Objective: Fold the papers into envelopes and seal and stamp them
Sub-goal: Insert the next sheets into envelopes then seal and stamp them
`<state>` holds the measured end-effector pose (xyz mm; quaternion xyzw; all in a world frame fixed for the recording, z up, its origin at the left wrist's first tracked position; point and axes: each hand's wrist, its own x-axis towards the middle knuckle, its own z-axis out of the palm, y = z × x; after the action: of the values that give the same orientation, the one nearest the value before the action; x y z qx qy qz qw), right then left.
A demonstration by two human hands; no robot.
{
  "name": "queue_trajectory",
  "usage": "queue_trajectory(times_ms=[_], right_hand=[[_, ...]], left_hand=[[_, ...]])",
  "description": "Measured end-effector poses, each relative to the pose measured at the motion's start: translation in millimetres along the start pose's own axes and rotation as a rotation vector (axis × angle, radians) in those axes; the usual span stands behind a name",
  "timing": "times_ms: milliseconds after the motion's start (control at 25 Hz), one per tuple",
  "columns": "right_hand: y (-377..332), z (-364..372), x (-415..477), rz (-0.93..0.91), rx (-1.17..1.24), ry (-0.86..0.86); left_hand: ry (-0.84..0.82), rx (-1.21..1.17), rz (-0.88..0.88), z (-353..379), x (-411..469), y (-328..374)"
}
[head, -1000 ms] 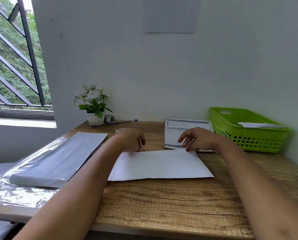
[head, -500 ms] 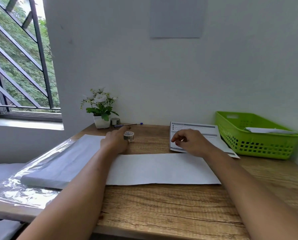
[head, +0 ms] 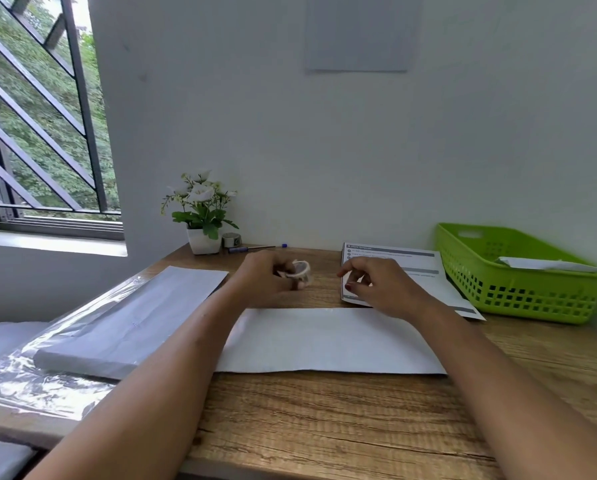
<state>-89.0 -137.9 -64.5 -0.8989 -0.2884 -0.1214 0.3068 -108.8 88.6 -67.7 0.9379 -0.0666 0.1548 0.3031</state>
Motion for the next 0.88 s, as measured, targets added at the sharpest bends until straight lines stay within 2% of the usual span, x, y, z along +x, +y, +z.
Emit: queue_trajectory(times_ms=[200, 440, 880], right_hand=[[-7.7, 0.2, 1.0, 0.010, 0.168, 0.020], [-10.5, -1.7, 0.9, 0.123, 0.419, -0.021], [-4.6, -2.8, 1.6, 0.103, 0.325, 0.028]], left_hand=[[-0.047, -0.129, 0.181, 13.5, -4.0, 28.1], [-0.049, -0.260, 0.162, 16.3, -4.1, 27.6], [-0.190, -0.384, 0.205, 21.0, -5.7, 28.8]])
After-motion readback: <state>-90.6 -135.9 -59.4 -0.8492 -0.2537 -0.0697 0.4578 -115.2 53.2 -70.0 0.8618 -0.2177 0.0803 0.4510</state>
